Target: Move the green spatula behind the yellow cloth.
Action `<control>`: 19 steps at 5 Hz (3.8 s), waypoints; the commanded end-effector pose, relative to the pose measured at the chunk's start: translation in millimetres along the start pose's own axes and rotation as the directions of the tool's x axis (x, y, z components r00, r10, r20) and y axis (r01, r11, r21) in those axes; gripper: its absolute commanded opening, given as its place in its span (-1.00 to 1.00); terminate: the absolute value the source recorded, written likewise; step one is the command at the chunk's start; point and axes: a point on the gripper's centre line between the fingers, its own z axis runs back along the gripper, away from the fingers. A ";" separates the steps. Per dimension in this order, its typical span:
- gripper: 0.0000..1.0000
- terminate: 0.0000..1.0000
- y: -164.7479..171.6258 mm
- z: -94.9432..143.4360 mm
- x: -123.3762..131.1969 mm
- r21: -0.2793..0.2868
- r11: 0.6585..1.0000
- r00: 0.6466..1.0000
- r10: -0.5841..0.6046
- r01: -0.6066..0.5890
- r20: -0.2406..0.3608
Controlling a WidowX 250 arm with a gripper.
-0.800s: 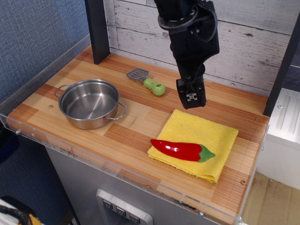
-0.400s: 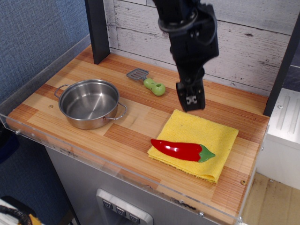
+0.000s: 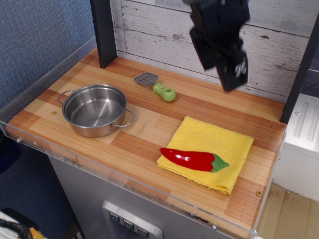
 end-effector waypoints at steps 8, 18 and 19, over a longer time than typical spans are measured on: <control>1.00 -1.00 105.2 -33.8 -46.4 0.164 -0.132 -0.055 0.912 -0.978 0.408; -1.00 -1.00 113.4 -56.3 -51.8 0.185 0.136 0.193 0.920 -0.973 0.341; -1.00 -1.00 101.4 -40.9 -37.8 0.143 0.190 0.229 0.913 -0.971 0.338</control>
